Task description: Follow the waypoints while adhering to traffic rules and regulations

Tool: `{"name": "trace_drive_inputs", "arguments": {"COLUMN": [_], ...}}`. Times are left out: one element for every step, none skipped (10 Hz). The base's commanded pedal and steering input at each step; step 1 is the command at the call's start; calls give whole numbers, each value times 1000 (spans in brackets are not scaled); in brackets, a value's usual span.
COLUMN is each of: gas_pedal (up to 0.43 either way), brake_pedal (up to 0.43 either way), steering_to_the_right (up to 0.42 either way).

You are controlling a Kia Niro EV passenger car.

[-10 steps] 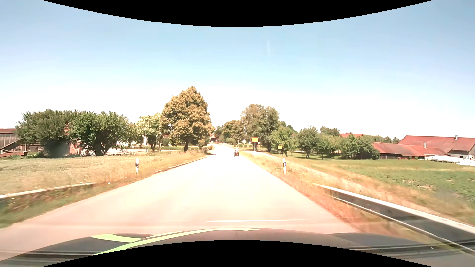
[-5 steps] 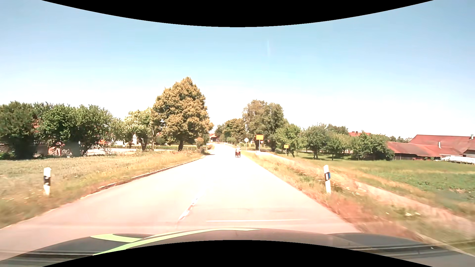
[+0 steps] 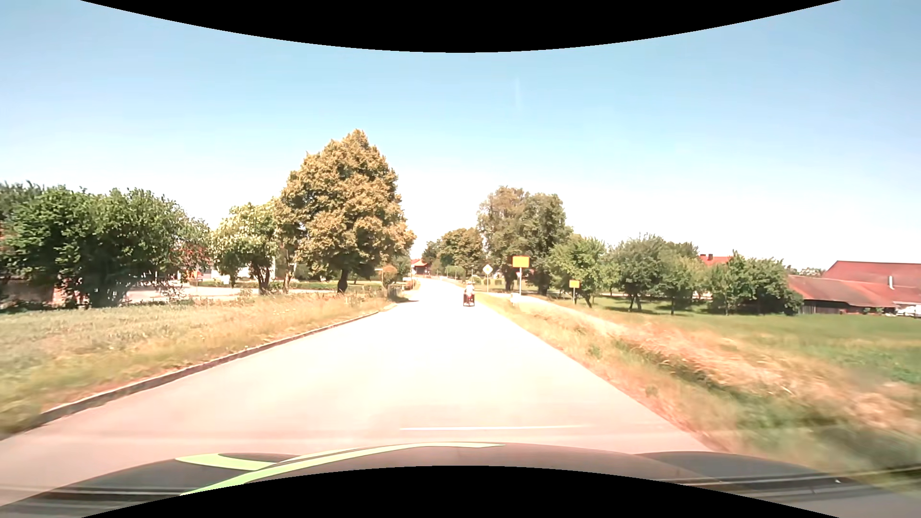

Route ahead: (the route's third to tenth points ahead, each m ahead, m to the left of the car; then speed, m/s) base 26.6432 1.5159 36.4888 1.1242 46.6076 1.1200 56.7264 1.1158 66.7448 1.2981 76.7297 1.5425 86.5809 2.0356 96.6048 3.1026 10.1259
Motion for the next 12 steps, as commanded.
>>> {"name": "trace_drive_inputs", "arguments": {"gas_pedal": [0,0,0,0,0,0,0,0,0,0,0,0], "brake_pedal": [0,0,0,0,0,0,0,0,0,0,0,0], "steering_to_the_right": [-18,-19,-19,-18,-5,8,12,12,14,17,20,21]}}
